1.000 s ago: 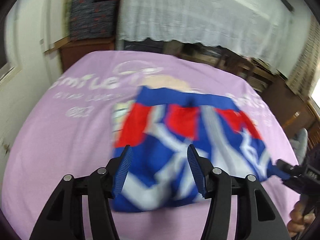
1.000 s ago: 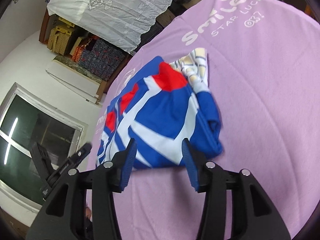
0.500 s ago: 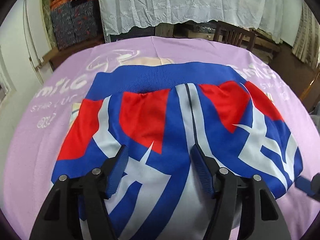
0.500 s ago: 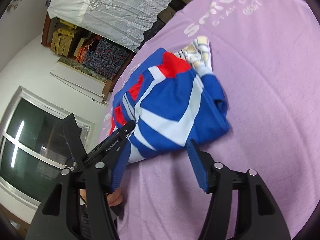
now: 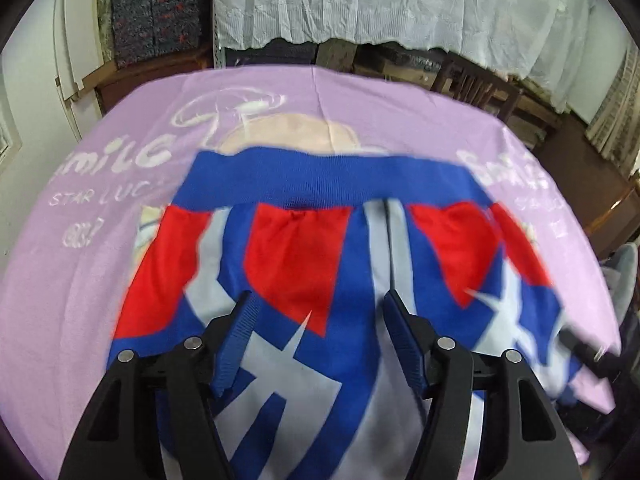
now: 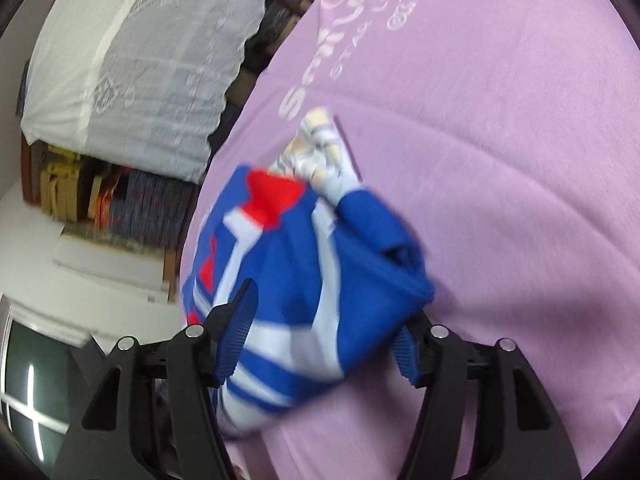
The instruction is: Fold large clothes
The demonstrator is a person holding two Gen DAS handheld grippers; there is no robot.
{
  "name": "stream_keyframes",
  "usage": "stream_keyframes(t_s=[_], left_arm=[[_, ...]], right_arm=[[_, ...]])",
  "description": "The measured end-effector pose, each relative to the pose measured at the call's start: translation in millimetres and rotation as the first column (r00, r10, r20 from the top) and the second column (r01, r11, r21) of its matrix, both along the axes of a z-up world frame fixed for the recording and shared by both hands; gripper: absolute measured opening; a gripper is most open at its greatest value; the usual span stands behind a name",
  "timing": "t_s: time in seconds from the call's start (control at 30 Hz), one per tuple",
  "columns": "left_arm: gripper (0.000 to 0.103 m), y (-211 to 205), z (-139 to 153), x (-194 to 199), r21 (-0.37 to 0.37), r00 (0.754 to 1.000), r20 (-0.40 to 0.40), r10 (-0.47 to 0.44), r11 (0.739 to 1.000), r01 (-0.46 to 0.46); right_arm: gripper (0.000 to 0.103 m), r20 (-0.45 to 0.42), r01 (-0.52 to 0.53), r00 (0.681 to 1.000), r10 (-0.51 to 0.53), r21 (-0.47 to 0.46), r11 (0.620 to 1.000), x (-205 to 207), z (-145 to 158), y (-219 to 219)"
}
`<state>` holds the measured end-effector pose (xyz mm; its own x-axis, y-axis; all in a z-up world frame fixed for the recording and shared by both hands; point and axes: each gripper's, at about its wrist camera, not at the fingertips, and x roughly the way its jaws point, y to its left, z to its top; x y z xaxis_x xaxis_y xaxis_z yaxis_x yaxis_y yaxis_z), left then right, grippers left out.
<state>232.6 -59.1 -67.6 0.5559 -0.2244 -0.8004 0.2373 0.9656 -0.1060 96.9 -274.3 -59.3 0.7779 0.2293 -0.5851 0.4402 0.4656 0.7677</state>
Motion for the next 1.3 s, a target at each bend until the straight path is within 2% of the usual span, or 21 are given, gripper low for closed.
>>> stream_keyframes(t_s=[0.03, 0.07, 0.1, 0.27, 0.33, 0.37, 0.4, 0.47, 0.5, 0.57, 0.6, 0.63, 0.67, 0.8, 0.97, 1.0, 1.07, 1.13, 1.23, 1.3], left_arm=[[0.07, -1.9, -2.1, -1.9, 0.013, 1.0, 0.03, 0.0, 1.0, 0.0], [0.07, -7.3, -4.2, -6.6, 0.058, 0.998, 0.065, -0.013, 0.998, 0.009], [0.07, -10.0, -4.0, -7.3, 0.079, 0.997, 0.073, -0.016, 0.997, 0.01], [0.069, -1.1, -0.6, 1.6, 0.014, 1.0, 0.024, 0.001, 1.0, -0.001], [0.064, 7.0, 7.6, 5.3, -0.045, 1.0, -0.015, 0.008, 0.999, -0.008], [0.064, 13.2, 16.4, 6.3, -0.092, 1.0, -0.012, 0.003, 0.996, -0.004], [0.064, 15.6, 23.8, 6.0, -0.097, 1.0, 0.01, 0.007, 0.995, -0.006], [0.064, 14.0, 29.8, 8.1, -0.06, 0.999, 0.051, 0.018, 0.998, -0.015], [0.064, 12.4, 26.6, 12.5, -0.051, 0.999, 0.043, 0.018, 0.999, -0.016], [0.066, 8.5, 2.6, 26.8, -0.046, 0.999, -0.03, 0.019, 0.999, -0.02], [0.068, 7.5, 0.9, 26.3, -0.04, 1.0, 0.005, 0.02, 0.999, -0.02], [0.068, 2.5, 0.5, 24.7, -0.001, 0.999, 0.033, 0.006, 1.0, -0.006], [0.068, 1.1, 0.2, 24.5, 0.008, 0.999, 0.034, 0.007, 1.0, -0.007], [0.068, 6.7, -1.2, 26.3, -0.033, 1.0, 0.015, 0.009, 0.999, -0.009], [0.068, 9.1, -1.3, 27.1, -0.039, 1.0, 0.009, 0.005, 0.999, -0.005], [0.069, 8.6, -1.4, 26.7, -0.038, 1.0, 0.009, 0.005, 0.999, -0.004], [0.069, 7.5, -1.8, 26.1, -0.032, 1.0, 0.012, 0.003, 0.999, -0.003], [0.069, 7.1, -2.0, 25.5, -0.03, 1.0, 0.014, 0.002, 1.0, -0.002], [0.069, 11.4, -1.0, 28.4, -0.057, 1.0, -0.006, -0.008, 0.998, 0.007], [0.067, 22.6, 2.6, 33.5, -0.127, 0.998, -0.052, -0.019, 0.992, 0.012]], right_arm=[[0.06, 0.006, 0.002, 1.0, -0.002, -0.031, 1.0, 3.1, 0.7, 1.4], [0.06, 0.011, -0.002, 1.0, 0.003, -0.061, 0.998, 4.6, 1.2, 3.9], [0.061, 0.013, -0.006, 1.0, 0.007, -0.085, 0.996, 5.1, 2.3, 8.0], [0.061, 0.012, -0.022, 1.0, 0.024, -0.134, 0.991, 17.5, 5.1, 13.9], [0.059, 0.008, -0.028, 1.0, 0.029, -0.126, 0.992, 21.8, 4.4, 13.8], [0.059, 0.007, -0.03, 0.999, 0.031, -0.119, 0.992, 24.7, 4.4, 14.0], [0.058, 0.007, -0.033, 0.999, 0.034, -0.115, 0.993, 27.8, 4.4, 14.8], [0.058, 0.011, -0.038, 0.999, 0.04, -0.126, 0.991, 33.8, 4.2, 15.7], [0.058, 0.013, -0.042, 0.999, 0.044, -0.137, 0.99, 35.1, 4.3, 16.8], [0.058, 0.017, -0.052, 0.998, 0.056, -0.159, 0.986, 38.3, 4.8, 18.8], [0.059, 0.02, -0.065, 0.997, 0.069, -0.169, 0.983, 38.8, 4.0, 18.9], [0.06, 0.023, -0.072, 0.997, 0.077, -0.173, 0.982, 39.7, 4.2, 19.0], [0.061, 0.025, -0.076, 0.996, 0.081, -0.174, 0.982, 40.1, 4.5, 19.3], [0.069, 0.027, -0.107, 0.993, 0.116, -0.216, 0.97, 44.2, 7.1, 25.1], [0.069, 0.032, -0.126, 0.99, 0.136, -0.21, 0.97, 43.9, 6.5, 23.3], [0.066, 0.029, -0.125, 0.991, 0.133, -0.206, 0.971, 43.3, 5.8, 22.3], [0.055, 0.015, -0.103, 0.994, 0.108, -0.196, 0.975, 41.7, 4.5, 19.2], [0.036, -0.008, -0.088, 0.996, 0.088, -0.185, 0.979, 43.2, 2.2, 15.0], [0.025, -0.03, -0.068, 0.998, 0.064, -0.173, 0.983, 44.9, 1.5, 13.2], [0.019, -0.033, -0.053, 0.998, 0.047, -0.198, 0.979, 45.8, 7.8, 18.4]])
